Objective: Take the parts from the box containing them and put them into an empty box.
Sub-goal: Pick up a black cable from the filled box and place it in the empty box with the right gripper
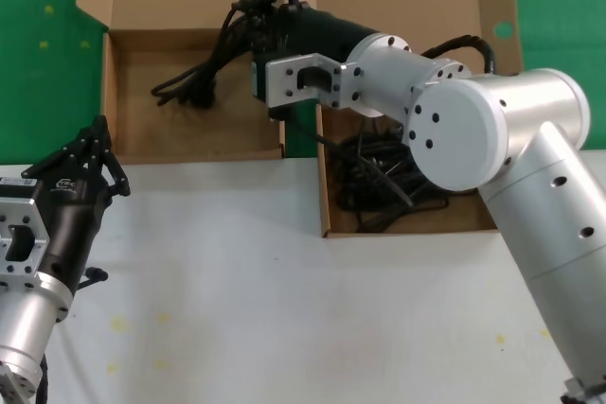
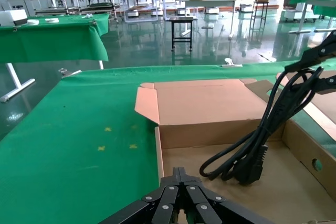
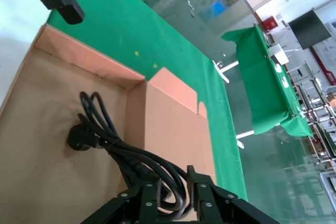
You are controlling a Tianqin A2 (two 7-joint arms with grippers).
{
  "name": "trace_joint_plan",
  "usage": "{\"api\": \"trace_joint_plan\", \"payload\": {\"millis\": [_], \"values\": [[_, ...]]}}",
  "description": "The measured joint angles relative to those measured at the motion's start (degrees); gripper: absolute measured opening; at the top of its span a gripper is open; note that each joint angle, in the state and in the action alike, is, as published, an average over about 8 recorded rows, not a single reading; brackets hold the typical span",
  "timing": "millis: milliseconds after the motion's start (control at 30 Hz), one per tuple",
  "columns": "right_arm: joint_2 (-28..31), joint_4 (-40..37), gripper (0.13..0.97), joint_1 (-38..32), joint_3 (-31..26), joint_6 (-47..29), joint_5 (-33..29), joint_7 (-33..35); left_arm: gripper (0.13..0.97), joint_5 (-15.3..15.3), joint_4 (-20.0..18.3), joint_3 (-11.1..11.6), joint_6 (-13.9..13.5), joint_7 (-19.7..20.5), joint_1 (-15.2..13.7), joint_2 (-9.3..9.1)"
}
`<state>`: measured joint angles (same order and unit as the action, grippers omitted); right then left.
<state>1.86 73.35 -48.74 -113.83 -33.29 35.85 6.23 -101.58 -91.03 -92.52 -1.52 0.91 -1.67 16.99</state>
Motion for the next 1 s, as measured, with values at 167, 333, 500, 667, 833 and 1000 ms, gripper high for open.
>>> {"api": "trace_joint_plan", "payload": {"millis": [167, 333, 500, 667, 833, 1000], "values": [[0.34, 1.42, 0.247, 0.26, 0.99, -0.81, 0.50, -0.73, 0.144, 0.00, 0.00, 0.00, 0.00, 0.00, 0.00, 0.00], [1.39, 3.21, 0.333, 0.57, 1.68, -2.23, 1.29, -1.48, 0.144, 0.00, 0.00, 0.00, 0.00, 0.00, 0.00, 0.00], [2.47, 4.02, 0.410, 1.17, 1.66, -3.22, 2.07, -1.63, 0.144, 0.00, 0.00, 0.00, 0.00, 0.00, 0.00, 0.00], [3.32, 4.14, 0.535, 1.71, 1.21, -3.80, 2.76, -1.43, 0.144, 0.00, 0.00, 0.00, 0.00, 0.00, 0.00, 0.00], [4.02, 4.06, 0.633, 2.00, 0.44, -4.29, 3.94, -1.00, 0.144, 0.00, 0.00, 0.00, 0.00, 0.00, 0.00, 0.00], [4.46, 3.87, 0.753, 2.13, -0.44, -4.34, 5.78, -0.40, 0.144, 0.00, 0.00, 0.00, 0.00, 0.00, 0.00, 0.00]]}}
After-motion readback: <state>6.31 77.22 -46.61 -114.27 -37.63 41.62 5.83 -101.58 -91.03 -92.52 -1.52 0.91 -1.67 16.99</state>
